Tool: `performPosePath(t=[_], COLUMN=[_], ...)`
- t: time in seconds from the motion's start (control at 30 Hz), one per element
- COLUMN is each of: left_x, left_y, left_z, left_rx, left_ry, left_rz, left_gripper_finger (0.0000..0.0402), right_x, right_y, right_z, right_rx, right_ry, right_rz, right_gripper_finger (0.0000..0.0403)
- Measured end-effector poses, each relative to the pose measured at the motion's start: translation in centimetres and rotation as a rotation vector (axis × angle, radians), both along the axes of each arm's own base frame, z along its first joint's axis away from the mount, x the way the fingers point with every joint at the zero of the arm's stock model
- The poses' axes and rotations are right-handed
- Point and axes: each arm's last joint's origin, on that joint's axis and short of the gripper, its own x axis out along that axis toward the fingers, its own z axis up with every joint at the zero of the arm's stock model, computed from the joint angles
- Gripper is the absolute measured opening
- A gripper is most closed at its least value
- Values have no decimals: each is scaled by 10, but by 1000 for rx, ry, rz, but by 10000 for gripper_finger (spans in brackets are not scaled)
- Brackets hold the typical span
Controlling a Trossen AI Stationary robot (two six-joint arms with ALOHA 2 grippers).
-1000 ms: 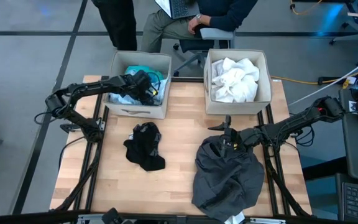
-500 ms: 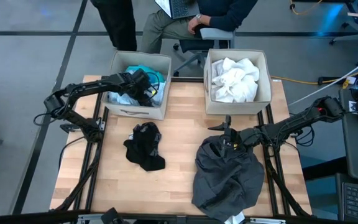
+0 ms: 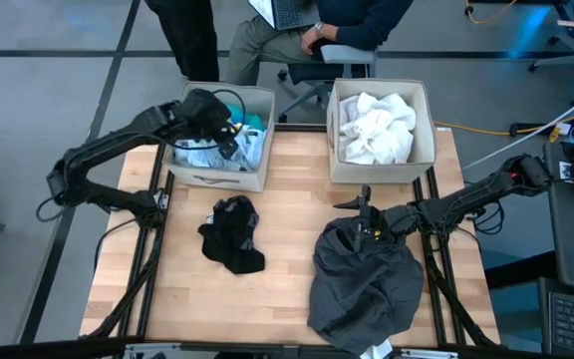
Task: Sort clothes
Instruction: Put the black boxers into the right laundry organizer
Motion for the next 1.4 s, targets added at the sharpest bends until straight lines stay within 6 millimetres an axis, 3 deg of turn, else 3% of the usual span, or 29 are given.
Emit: performPosePath(t=[0.2, 0.37, 0.6, 0.87, 1.13, 1.4], left_x=[-3, 7, 22, 23, 15, 19], left_y=[-38, -77, -132, -183, -206, -199], left_z=[20, 23, 5, -25, -73, -95], left_rx=[25, -19, -157, -305, -406, -432], left_ry=[-100, -139, -110, -4, 75, 44], left_rz=[-114, -259, -410, -430, -365, -353], left_gripper_finger=[180, 180, 180, 180, 180, 180], right_x=[0, 0, 0, 0, 0, 0], right_y=[0, 0, 0, 0, 0, 0], right_z=[0, 0, 0, 0, 0, 1], right_rx=[0, -1, -1, 0, 0, 3], right_ry=[0, 0, 0, 0, -1, -10], right_rz=[0, 0, 0, 0, 0, 0], right_gripper_finger=[246, 246, 246, 246, 246, 246])
